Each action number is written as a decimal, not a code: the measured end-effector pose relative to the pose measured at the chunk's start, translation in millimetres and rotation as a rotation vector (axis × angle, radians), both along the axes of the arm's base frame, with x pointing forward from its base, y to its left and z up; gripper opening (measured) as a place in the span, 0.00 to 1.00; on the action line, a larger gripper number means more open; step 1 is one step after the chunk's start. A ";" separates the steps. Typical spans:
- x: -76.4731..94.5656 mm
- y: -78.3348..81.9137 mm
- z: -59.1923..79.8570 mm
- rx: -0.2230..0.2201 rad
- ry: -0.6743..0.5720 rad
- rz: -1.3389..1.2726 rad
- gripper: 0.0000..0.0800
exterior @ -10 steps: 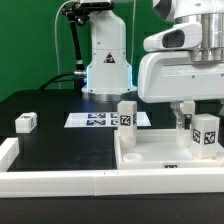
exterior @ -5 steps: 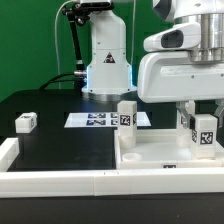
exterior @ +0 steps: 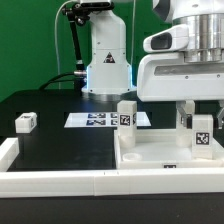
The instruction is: Assemble square table
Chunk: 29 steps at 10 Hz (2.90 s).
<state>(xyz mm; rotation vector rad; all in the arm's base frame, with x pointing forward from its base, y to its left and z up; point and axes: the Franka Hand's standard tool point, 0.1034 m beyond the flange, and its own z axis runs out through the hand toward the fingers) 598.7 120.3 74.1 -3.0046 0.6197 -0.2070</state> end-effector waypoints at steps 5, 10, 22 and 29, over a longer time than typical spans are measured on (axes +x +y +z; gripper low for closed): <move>-1.0 2.7 -0.7 0.068 0.021 -0.463 0.36; -1.2 4.3 -0.5 0.118 0.038 -0.728 0.37; -0.7 1.1 0.1 -0.038 0.013 0.201 0.81; 4.8 2.5 4.6 -0.109 -0.009 0.623 0.81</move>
Offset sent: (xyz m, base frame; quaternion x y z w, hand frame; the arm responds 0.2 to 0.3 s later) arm -0.0052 0.0033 -0.0067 -0.0274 -0.0150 0.1967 0.9800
